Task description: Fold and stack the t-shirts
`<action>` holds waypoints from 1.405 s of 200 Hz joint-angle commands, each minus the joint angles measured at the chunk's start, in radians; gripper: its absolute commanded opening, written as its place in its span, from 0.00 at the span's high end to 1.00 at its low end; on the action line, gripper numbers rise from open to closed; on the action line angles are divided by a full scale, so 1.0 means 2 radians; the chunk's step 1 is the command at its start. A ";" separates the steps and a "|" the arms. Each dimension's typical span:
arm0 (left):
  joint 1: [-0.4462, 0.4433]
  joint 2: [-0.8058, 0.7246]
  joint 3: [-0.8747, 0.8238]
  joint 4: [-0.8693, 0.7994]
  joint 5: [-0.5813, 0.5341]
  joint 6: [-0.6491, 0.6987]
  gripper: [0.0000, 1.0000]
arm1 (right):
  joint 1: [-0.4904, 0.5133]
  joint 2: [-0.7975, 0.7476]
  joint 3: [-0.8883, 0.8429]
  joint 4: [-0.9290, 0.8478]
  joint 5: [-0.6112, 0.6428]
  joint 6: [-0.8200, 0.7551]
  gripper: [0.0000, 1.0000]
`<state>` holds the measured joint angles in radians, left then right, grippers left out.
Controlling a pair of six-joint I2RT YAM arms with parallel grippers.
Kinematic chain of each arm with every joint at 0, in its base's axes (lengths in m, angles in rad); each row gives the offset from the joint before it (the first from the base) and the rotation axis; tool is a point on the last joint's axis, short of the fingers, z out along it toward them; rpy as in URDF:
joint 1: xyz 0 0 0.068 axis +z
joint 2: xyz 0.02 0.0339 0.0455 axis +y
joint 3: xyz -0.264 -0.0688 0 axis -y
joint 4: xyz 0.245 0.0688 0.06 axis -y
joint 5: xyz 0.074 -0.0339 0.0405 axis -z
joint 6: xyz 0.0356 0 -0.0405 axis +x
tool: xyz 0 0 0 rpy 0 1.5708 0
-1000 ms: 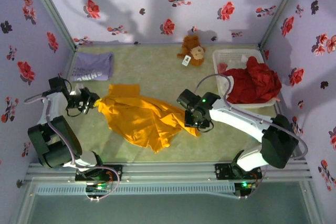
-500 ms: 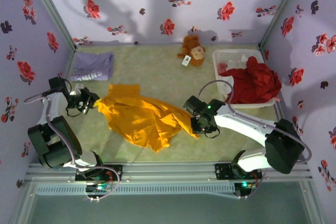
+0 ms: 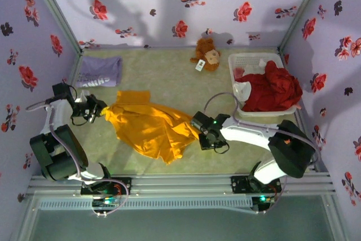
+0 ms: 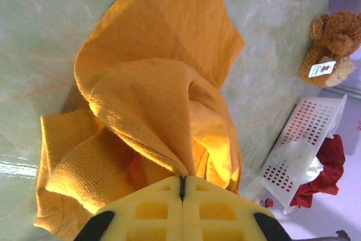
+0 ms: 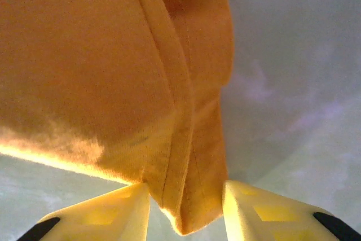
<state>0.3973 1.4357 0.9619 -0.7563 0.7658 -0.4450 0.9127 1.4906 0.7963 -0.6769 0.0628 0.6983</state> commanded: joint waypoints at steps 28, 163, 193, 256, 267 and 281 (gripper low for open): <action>-0.002 -0.004 0.014 -0.011 -0.003 0.009 1.00 | 0.004 0.010 0.003 -0.018 0.036 0.010 0.87; -0.057 0.112 0.399 0.024 -0.012 -0.049 1.00 | -0.199 -0.048 0.456 -0.279 0.131 -0.149 1.00; -0.052 0.026 0.359 0.006 -0.031 -0.031 1.00 | -0.199 -0.141 0.372 -0.313 0.114 -0.092 1.00; -0.047 -0.137 0.003 -0.067 -0.139 -0.041 1.00 | -0.150 -0.367 0.103 -0.310 0.005 0.118 1.00; -0.048 -0.154 -0.045 -0.053 -0.142 -0.052 0.80 | -0.145 -0.380 0.082 -0.311 0.000 0.132 1.00; -0.047 -0.164 -0.078 -0.049 -0.142 -0.055 0.62 | -0.145 -0.385 0.067 -0.312 -0.014 0.137 1.00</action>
<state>0.2974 1.1561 0.9039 -0.8326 0.5308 -0.5289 0.6109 0.7387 0.9802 -1.2922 0.0944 0.8471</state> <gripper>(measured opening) 0.283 0.056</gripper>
